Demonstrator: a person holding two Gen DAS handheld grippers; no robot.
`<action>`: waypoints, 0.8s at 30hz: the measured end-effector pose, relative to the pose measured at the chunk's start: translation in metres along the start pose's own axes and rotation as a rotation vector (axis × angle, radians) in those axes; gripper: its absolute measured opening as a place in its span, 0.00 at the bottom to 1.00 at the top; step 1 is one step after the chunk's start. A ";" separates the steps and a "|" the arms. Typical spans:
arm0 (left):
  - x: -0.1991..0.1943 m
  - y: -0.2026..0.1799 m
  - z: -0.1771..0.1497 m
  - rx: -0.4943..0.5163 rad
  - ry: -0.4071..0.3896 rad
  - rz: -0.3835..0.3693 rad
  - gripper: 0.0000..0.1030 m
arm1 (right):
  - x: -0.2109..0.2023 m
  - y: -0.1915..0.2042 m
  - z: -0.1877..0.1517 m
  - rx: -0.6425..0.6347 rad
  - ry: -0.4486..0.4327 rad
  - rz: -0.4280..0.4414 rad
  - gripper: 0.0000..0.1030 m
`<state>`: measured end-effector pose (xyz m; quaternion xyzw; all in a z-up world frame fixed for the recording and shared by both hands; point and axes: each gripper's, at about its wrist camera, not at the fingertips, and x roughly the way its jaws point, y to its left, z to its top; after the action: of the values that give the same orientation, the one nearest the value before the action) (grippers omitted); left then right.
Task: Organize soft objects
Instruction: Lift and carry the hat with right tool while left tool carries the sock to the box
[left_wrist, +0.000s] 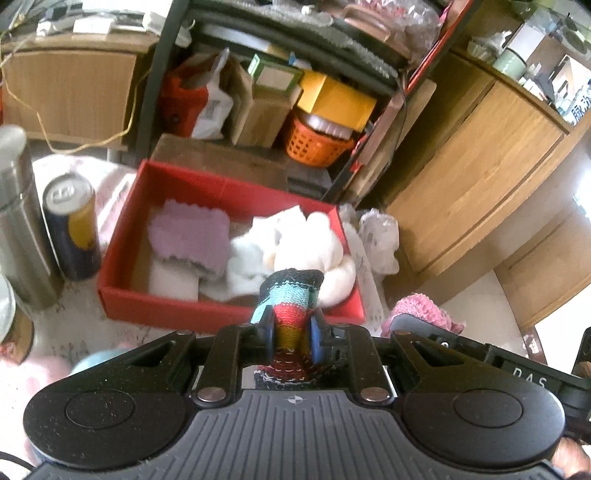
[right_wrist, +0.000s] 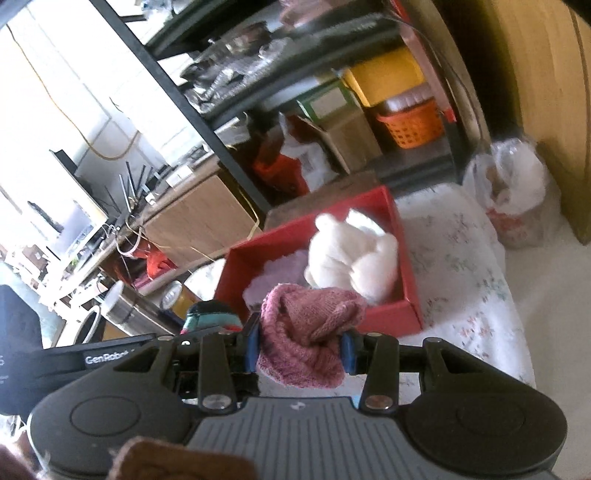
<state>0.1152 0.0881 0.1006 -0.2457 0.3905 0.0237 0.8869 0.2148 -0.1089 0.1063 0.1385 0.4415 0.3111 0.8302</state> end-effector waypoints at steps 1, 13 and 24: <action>-0.001 -0.001 0.003 0.003 -0.009 0.001 0.16 | -0.001 0.002 0.002 -0.005 -0.009 0.004 0.13; -0.010 -0.007 0.037 0.021 -0.122 0.019 0.18 | 0.005 0.015 0.032 -0.032 -0.097 0.004 0.13; 0.002 0.003 0.060 0.008 -0.154 0.069 0.18 | 0.029 0.015 0.060 -0.019 -0.117 -0.008 0.13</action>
<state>0.1562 0.1174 0.1326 -0.2258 0.3293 0.0715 0.9140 0.2705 -0.0765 0.1294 0.1466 0.3898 0.3034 0.8570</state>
